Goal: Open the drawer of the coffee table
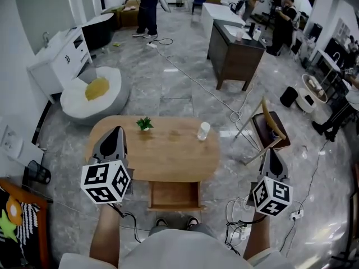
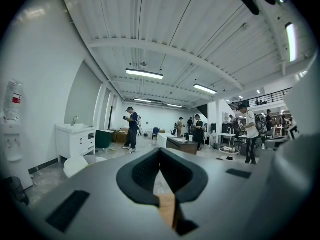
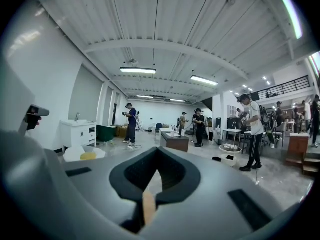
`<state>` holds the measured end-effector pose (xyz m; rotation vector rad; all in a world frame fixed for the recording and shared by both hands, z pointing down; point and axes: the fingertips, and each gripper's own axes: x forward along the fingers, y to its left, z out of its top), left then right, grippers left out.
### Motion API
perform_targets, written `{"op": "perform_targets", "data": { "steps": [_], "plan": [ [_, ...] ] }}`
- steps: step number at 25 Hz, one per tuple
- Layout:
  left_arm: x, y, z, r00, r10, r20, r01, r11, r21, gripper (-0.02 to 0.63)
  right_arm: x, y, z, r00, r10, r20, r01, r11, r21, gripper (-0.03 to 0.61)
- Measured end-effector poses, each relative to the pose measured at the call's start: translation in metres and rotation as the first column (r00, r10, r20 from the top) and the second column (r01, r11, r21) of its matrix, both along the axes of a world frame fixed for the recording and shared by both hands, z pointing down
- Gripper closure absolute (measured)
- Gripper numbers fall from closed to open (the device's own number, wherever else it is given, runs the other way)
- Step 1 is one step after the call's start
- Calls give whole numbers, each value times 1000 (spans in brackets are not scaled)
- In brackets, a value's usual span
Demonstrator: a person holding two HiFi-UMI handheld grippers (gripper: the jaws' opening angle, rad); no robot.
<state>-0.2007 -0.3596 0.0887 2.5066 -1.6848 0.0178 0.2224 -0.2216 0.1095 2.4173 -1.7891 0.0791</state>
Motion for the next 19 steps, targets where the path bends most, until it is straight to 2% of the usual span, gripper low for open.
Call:
{"op": "perform_targets", "data": {
  "steps": [19],
  "plan": [
    [13, -3, -1, 1000, -2, -21, 2, 1000, -12, 623, 3, -12, -7, 999, -33, 10, 33, 999, 17, 578]
  ]
}}
